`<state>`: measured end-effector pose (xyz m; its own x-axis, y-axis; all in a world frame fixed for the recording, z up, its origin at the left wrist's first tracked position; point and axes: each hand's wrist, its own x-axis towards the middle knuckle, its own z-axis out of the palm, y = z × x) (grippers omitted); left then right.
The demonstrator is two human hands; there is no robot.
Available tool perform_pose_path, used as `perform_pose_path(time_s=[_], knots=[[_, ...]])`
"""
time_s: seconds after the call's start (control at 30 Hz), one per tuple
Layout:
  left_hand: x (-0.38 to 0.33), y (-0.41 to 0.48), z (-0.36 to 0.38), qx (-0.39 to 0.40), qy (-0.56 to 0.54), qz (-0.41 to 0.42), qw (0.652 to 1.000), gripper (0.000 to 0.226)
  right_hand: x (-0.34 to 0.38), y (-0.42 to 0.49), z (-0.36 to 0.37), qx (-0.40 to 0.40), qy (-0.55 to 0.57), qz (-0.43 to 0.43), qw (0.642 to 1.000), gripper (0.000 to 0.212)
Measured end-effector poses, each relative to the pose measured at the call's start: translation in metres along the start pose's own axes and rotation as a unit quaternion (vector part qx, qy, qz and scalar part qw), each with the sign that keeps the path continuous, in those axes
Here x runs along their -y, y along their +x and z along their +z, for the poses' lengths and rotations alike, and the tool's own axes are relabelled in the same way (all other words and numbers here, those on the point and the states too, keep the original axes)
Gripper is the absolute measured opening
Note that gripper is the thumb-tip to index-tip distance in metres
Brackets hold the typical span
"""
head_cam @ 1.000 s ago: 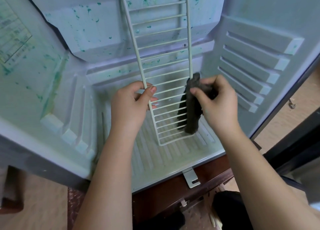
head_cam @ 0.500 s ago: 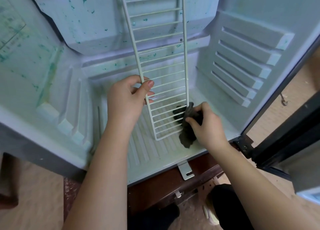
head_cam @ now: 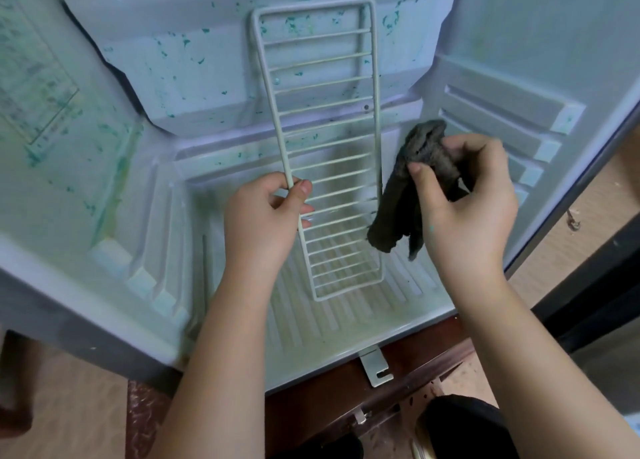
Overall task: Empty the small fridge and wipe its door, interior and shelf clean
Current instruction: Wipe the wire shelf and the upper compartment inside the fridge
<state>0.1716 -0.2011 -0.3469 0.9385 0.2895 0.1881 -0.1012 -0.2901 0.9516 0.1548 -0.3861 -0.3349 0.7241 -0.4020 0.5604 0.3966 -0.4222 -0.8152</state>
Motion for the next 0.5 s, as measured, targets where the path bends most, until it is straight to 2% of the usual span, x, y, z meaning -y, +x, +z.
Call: perform_pose_path(time_s=[0.27, 0.37, 0.5], knots=[[-0.002, 0.002, 0.0, -0.003, 0.01, 0.001, 1.0, 0.02, 0.041, 0.052, 0.049, -0.013, -0.066, -0.192, 0.979, 0.029], [-0.004, 0.001, 0.001, 0.004, 0.009, 0.0, 1.0, 0.021, 0.036, 0.048, 0.065, 0.004, -0.072, -0.215, 0.974, 0.027], [-0.007, -0.002, 0.002, 0.007, 0.02, 0.001, 1.0, 0.017, 0.017, 0.023, 0.058, 0.035, -0.051, -0.198, 0.978, 0.02]])
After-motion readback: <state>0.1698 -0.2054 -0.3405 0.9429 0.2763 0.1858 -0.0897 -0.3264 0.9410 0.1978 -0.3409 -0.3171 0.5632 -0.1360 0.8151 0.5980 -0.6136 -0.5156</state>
